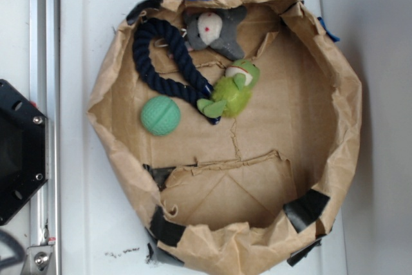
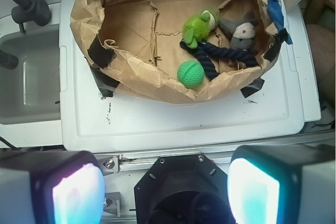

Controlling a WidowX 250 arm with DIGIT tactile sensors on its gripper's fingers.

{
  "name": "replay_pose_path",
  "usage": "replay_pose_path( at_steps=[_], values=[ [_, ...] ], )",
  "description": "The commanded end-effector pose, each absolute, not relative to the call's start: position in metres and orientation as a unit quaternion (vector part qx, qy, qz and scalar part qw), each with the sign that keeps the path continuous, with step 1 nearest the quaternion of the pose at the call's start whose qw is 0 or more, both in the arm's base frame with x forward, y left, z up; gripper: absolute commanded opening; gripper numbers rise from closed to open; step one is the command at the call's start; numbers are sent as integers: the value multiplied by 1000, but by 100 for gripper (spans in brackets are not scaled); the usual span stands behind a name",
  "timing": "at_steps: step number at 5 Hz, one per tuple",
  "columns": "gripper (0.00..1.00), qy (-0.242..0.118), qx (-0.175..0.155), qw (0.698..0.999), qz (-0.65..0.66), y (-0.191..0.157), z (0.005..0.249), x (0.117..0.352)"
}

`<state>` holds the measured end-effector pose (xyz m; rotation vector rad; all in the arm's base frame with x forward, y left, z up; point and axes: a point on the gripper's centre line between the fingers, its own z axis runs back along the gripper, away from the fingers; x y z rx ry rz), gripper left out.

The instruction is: Grab the blue rope.

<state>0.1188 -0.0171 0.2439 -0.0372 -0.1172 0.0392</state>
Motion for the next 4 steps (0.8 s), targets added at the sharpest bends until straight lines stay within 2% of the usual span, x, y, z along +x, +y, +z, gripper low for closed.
replay_pose_path(
  at_steps=[1,2,3,4],
  values=[
    [100,-59,-19,998,20,-17,244,119],
    [100,-100,7,995,-28,-7,237,149],
    [100,-92,-15,989,-117,-9,227,160],
    [100,-92,-11,979,-179,-11,210,167]
  ],
)
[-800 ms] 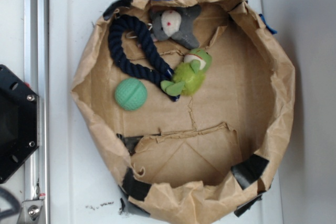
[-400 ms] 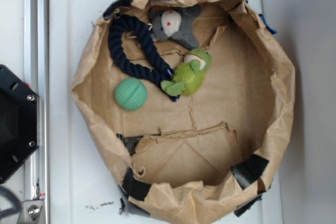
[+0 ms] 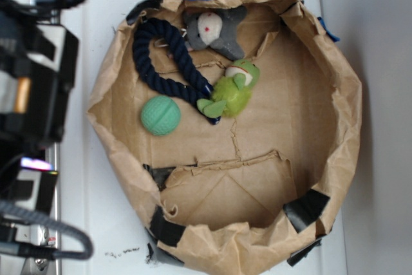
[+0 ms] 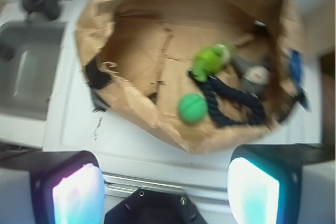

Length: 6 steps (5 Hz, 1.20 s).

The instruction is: Grab the blue rope.

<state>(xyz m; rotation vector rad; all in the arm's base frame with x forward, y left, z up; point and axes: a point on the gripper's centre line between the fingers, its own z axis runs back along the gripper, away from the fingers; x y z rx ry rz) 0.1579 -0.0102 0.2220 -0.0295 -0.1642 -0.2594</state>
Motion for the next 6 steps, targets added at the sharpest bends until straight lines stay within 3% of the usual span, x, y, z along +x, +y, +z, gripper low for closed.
replay_pose_path(
  at_steps=[1,2,3,6],
  values=[
    [100,-80,-4,982,-171,-6,194,186],
    [100,-49,2,983,-176,0,179,202],
    [100,-43,-3,990,-137,9,174,212],
    [100,-43,-3,990,-137,9,174,212]
  ],
)
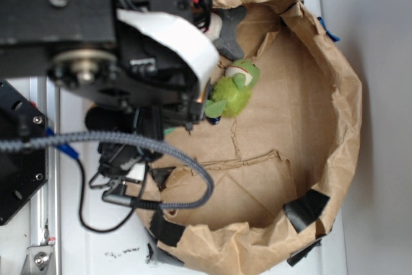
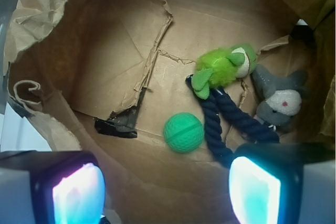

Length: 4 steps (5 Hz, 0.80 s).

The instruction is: Grab the blue rope.

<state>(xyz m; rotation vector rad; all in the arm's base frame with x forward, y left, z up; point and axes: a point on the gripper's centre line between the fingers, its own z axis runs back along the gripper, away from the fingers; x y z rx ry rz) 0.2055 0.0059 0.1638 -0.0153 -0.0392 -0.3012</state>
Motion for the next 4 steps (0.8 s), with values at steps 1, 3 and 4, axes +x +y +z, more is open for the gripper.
replay_pose_path(
  at_steps=[1,3,4],
  values=[
    [100,-62,11,989,-134,17,142,232],
    [100,-44,13,989,-138,29,102,263],
    [100,-41,19,988,-146,35,80,265]
  ],
)
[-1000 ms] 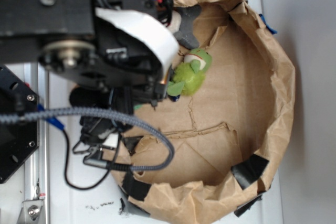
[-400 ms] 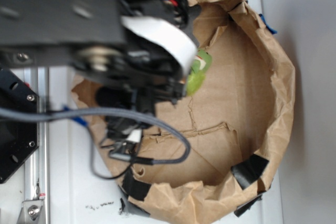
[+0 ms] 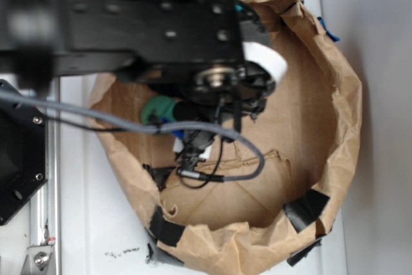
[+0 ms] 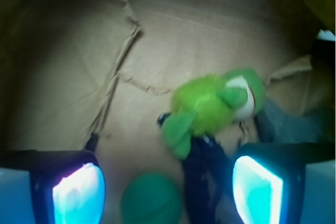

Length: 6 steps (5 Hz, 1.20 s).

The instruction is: Grab the blue rope.

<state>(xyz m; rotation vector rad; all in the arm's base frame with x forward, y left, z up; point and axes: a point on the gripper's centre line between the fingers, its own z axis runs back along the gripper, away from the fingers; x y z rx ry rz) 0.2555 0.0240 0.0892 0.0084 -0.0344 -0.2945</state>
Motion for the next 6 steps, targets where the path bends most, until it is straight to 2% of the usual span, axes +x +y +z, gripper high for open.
replay_pose_path(
  at_steps=[1,3,6],
  values=[
    [100,-49,12,989,-142,37,68,264],
    [100,-46,12,989,-138,40,67,256],
    [100,-57,-1,991,-123,41,36,254]
  ],
)
